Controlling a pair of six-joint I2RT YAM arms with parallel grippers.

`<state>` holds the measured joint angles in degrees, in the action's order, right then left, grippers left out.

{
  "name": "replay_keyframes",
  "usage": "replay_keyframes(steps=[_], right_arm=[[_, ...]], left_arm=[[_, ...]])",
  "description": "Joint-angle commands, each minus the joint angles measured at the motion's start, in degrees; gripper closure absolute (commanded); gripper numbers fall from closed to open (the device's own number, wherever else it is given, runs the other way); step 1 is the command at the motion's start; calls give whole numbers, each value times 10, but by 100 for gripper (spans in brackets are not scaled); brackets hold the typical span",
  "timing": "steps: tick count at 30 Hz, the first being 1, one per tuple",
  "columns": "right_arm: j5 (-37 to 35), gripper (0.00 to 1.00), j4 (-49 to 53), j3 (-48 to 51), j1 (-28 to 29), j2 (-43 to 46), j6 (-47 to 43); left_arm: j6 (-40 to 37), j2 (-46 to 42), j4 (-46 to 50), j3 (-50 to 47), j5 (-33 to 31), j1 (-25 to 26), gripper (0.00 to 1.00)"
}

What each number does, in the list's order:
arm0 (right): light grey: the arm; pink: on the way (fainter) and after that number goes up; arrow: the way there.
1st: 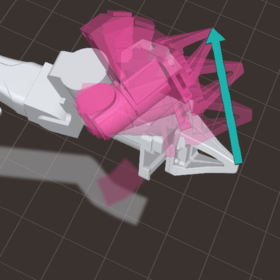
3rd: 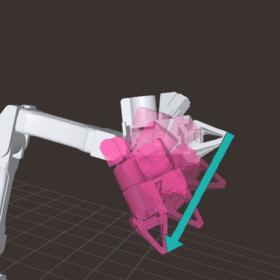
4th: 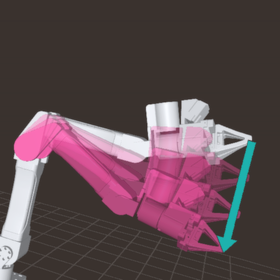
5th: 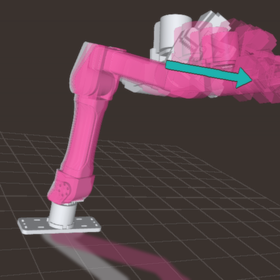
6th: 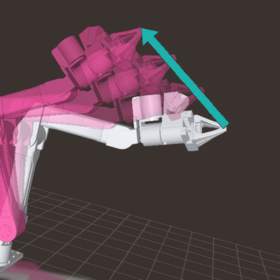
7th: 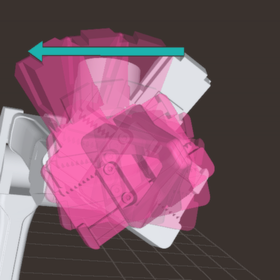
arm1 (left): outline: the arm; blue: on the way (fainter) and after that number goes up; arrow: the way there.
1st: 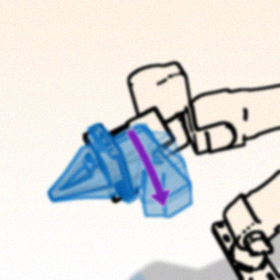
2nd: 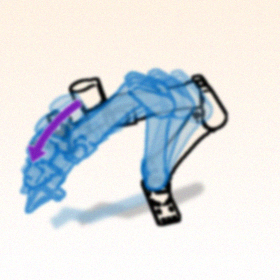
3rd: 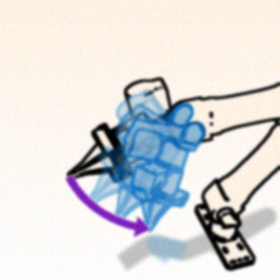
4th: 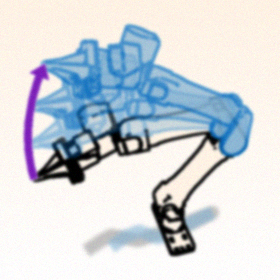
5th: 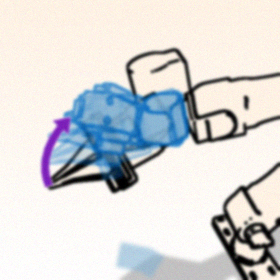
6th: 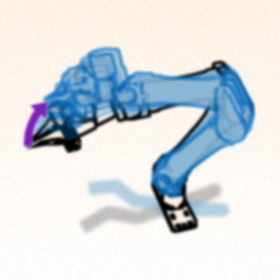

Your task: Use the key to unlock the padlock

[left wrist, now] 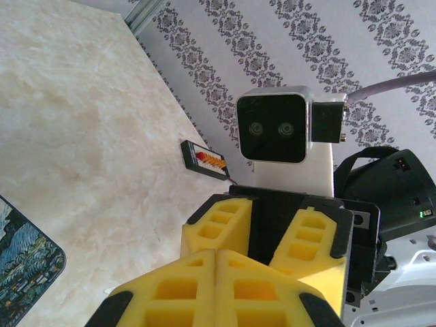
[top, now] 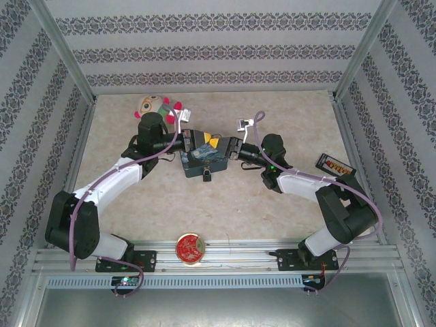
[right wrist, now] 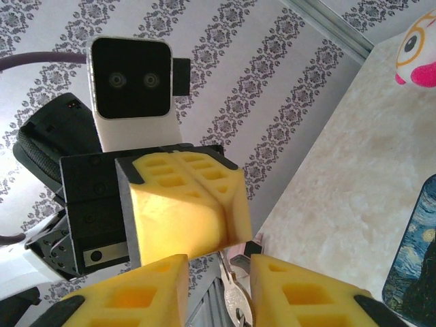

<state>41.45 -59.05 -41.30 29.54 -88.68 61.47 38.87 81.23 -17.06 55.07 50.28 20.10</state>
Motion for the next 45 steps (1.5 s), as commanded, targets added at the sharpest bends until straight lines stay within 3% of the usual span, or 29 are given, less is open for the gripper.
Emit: replay_keyframes(steps=[1,30,40,42,45], right_arm=[[11,69,-36,-6,7,-2,3],[13,78,-47,-3,8,-9,7],[6,93,-51,-1,6,-6,8],[-2,96,-51,4,5,-4,9],[-26,100,-38,17,0,2,14]], left_arm=[[26,-7,-56,-6,-3,-8,100],[68,2,-109,-23,-9,-19,100],[78,4,-116,-27,-5,-20,99],[82,4,-118,-28,-7,-21,88],[86,1,-120,-29,-11,-22,58]])
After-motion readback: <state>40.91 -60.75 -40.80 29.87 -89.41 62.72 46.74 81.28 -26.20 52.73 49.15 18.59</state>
